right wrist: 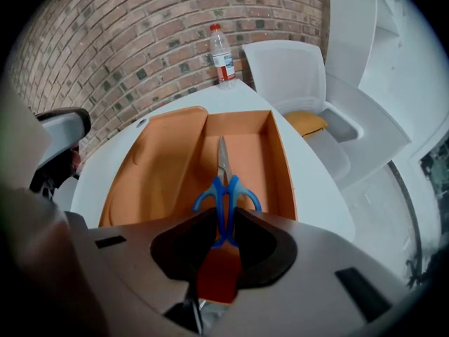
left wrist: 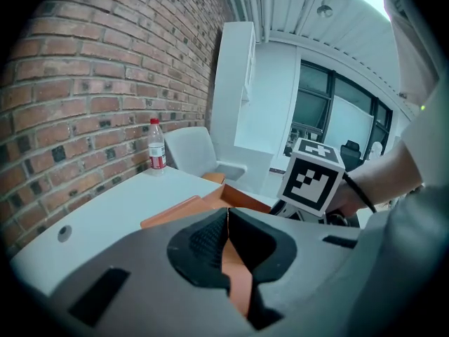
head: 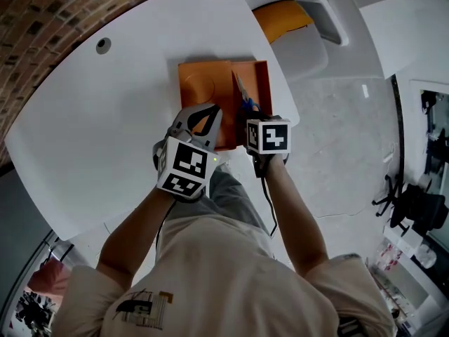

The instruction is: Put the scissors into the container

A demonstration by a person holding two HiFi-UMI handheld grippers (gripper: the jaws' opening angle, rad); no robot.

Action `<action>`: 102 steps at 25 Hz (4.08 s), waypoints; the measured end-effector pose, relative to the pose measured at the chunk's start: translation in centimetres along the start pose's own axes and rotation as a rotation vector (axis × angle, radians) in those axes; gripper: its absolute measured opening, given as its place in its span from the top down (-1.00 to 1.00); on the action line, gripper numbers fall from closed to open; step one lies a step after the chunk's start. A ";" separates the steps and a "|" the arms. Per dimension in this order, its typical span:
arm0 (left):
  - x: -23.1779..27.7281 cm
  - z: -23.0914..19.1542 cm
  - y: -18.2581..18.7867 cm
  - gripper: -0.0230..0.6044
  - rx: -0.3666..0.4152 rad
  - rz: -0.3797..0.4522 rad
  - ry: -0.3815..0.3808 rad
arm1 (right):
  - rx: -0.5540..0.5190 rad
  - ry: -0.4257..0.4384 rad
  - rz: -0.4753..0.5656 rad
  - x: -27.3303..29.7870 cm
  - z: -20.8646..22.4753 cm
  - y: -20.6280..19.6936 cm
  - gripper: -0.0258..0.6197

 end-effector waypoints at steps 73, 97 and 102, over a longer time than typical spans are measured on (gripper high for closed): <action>-26.3 6.9 24.1 0.89 0.250 0.712 0.259 | -0.486 0.070 1.330 -49.0 -11.8 8.4 0.89; -23.9 7.7 18.6 0.89 0.250 0.559 0.286 | -0.447 0.100 1.072 -42.5 -10.3 4.0 0.89; -23.6 7.9 18.5 0.89 0.251 0.551 0.277 | -0.448 0.106 1.060 -42.2 -10.1 4.1 0.89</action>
Point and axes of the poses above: the fingertips, and each gripper's own axes: x forward along the fingers, z to its right, y out of its top, the point moved 4 cm from there along -x, backward along the fingers
